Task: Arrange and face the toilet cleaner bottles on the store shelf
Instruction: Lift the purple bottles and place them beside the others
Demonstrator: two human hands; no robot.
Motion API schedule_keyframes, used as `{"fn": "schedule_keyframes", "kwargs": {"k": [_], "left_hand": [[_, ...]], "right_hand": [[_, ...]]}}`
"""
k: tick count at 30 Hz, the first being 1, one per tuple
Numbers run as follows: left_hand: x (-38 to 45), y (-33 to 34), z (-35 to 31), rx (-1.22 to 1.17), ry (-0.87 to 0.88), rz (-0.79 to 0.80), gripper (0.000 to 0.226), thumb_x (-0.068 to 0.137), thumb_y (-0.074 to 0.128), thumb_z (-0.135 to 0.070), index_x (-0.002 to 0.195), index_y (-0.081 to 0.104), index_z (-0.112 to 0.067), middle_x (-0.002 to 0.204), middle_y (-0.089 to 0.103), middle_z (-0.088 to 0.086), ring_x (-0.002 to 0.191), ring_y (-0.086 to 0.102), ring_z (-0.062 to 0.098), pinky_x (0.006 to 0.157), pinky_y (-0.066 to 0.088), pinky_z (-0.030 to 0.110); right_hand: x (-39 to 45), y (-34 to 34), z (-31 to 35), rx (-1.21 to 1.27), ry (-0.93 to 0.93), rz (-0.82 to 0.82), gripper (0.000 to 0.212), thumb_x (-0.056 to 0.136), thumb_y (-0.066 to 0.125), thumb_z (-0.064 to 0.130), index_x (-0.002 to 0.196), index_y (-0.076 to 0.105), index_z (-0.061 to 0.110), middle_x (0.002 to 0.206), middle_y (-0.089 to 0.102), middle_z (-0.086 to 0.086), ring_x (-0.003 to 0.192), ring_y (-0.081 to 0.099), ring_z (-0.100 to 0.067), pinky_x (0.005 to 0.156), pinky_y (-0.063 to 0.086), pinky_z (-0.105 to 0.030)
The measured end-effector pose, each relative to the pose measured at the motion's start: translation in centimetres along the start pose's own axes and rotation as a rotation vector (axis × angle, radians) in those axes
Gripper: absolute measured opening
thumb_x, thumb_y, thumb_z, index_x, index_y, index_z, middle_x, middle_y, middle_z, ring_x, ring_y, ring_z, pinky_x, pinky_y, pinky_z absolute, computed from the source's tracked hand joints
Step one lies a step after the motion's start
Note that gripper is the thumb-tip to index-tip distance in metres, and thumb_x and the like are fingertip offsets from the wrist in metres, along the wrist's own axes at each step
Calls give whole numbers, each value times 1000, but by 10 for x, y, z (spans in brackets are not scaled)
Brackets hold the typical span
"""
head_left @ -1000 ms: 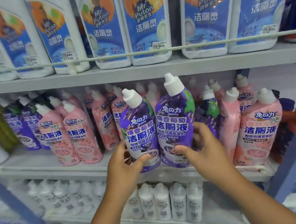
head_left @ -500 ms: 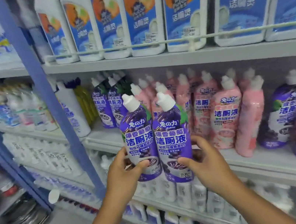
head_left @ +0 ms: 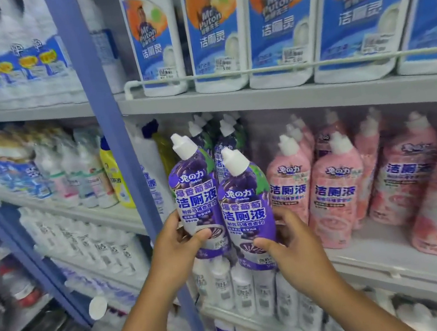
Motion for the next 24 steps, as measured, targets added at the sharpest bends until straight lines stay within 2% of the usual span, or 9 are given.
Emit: {"fn": "schedule_keyframes", "kwargs": {"k": [5,7,11,13,16,18,20,22,24], "left_hand": [[45,-6,14,-23,3,25,46,91,69,-10,127,56,-36,117,71,-17,107,67,-1,85,54,20],[64,-8,20,-10,16,45,47,92,69,-10,130,55,-34,119,71,-15,109,66,1,85,55,19],[99,-7,37,-40,44,77,47,90,67,-1,129,56,-26,117,73,-11,108,68,2,88,56,19],[118,-7,50,-38,40,126,49,90,69,-3,132,55,-24,119,72,-9,110,67,5,92,55,23],[134,-3,62,-20,20,155,50,90,70,-7,133,55,-27,118,72,-12,106,68,1,89,56,21],[145,0,69,-30,19,185,50,90,70,-6,132,55,-27,117,72,-12,102,68,-2,80,56,14],[156,4,73,-48,13,217,50,90,70,-5,131,55,-28,117,72,-11,102,69,-1,80,56,16],[166,6,80,-42,14,237,51,89,71,-6,131,56,-29,117,73,-12,105,69,1,86,57,21],[171,9,88,-36,11,262,52,88,72,-6,132,55,-28,119,72,-11,108,68,5,84,57,20]], "right_hand": [[37,24,-3,36,-26,-27,52,83,76,2,113,57,39,113,74,8,103,71,-4,95,56,-32],[49,32,-8,20,-29,-59,53,83,77,4,112,57,45,115,73,9,105,70,-5,93,55,-30],[70,42,-19,0,-32,-144,52,80,77,13,124,57,31,120,71,7,110,69,-9,98,55,-40],[81,47,-25,10,-19,-200,47,82,76,8,119,60,31,115,74,6,107,70,-10,98,55,-44],[89,44,-32,18,12,-252,48,84,73,-2,109,64,39,106,77,13,102,72,-8,97,56,-42],[95,47,-32,-30,15,-271,58,85,73,-2,106,65,51,108,76,17,104,72,-8,97,55,-40],[99,50,-33,-47,28,-288,62,86,72,-1,104,64,58,109,76,14,104,72,-10,97,55,-42],[101,53,-37,-64,49,-309,54,85,73,8,106,64,57,110,76,10,105,71,-13,98,55,-47],[101,57,-38,-118,41,-339,43,82,71,28,118,61,50,117,73,9,111,69,-14,100,53,-49]]}}
Point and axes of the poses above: each hand's wrist, its own x-axis towards the middle knuckle, its own y-axis out of the palm, z = x × y, the point moved 9 cm from there along x, towards the middle knuckle
